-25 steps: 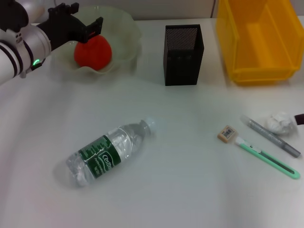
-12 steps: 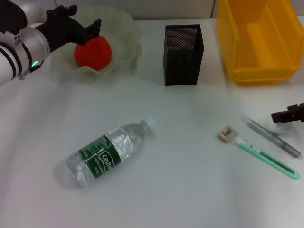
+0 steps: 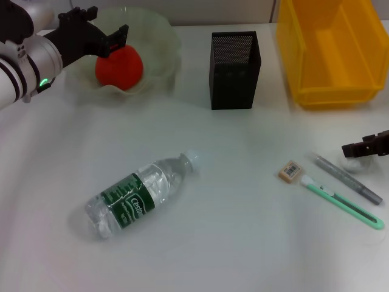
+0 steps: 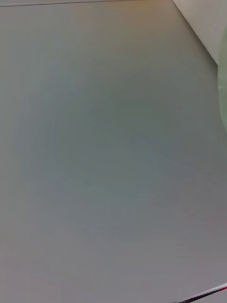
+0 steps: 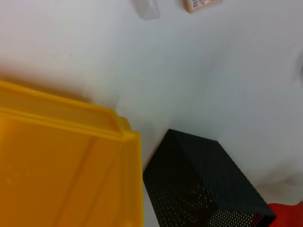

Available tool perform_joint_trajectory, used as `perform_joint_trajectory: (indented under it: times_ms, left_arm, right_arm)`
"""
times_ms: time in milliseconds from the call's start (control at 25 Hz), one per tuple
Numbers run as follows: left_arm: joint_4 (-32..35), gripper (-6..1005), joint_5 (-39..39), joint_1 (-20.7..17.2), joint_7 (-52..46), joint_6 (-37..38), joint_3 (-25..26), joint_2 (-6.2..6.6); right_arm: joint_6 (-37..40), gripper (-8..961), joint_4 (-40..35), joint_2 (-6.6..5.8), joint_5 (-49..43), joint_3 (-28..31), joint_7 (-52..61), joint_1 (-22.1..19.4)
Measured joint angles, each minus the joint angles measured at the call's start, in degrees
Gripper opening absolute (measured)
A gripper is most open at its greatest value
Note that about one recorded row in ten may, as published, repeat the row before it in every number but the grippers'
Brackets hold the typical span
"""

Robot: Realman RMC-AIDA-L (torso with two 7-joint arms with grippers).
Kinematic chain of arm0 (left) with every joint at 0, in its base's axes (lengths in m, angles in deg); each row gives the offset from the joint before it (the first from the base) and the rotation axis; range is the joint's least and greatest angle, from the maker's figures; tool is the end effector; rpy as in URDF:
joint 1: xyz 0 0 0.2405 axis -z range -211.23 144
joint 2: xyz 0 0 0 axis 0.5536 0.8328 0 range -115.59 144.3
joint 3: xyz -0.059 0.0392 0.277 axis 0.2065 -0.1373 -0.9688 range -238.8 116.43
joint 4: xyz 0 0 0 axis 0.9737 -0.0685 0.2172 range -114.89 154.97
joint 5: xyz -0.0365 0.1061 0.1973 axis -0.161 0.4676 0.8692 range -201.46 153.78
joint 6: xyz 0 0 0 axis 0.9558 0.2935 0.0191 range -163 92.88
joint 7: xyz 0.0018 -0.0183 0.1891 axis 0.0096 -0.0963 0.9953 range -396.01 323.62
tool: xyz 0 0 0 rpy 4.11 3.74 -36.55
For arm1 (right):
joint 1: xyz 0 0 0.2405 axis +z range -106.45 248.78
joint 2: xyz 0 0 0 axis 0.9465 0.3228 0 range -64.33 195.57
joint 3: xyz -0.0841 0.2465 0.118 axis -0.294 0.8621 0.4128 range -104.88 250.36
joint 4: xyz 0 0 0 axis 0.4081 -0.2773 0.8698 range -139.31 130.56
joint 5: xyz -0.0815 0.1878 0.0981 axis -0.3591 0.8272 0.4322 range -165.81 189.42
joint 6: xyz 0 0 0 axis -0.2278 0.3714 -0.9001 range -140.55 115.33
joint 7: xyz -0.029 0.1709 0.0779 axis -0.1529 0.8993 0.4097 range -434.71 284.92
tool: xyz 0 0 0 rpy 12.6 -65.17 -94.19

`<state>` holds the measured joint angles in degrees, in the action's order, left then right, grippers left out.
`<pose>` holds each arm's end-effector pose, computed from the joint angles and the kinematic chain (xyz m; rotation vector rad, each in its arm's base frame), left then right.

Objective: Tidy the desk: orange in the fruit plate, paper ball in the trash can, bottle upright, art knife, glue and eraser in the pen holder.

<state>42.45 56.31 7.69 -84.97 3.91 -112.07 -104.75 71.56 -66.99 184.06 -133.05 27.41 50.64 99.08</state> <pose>-0.2819 0.5137 -0.0539 -2.1113 -0.4285 -0.3739 0.3431 0.3870 0.0082 -2.3729 1.2723 -0.0698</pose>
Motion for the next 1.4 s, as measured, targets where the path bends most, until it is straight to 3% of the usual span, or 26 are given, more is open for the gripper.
perform_joint_trajectory:
  times_ms: [320, 640, 800, 1200, 1400]
  left_arm:
    - [0.0, 743, 0.0, 0.0, 0.0, -0.1, 0.0, 0.02]
    - [0.0, 743, 0.0, 0.0, 0.0, -0.1, 0.0, 0.02]
    - [0.1, 743, 0.0, -0.2, 0.0, -0.1, 0.0, 0.01]
    - [0.3, 743, -0.6, -0.5, 0.0, -0.1, 0.0, 0.05]
    - [0.1, 743, -1.9, -0.5, 0.0, -0.1, -0.2, 0.10]
  right_arm:
    - [-0.1, 637, 0.7, -0.25, -0.1, -0.2, 0.1, 0.2]
    - [-0.2, 455, 5.9, -2.45, -0.1, 0.4, 0.3, 1.6]
    - [0.4, 362, 5.0, -2.75, 0.0, 0.8, 0.4, 1.3]
    - [11.2, 346, -4.4, -3.21, 5.2, 11.3, 0.1, 0.6]
    - [8.9, 339, -5.0, -3.93, 14.4, 14.5, -1.5, -0.7]
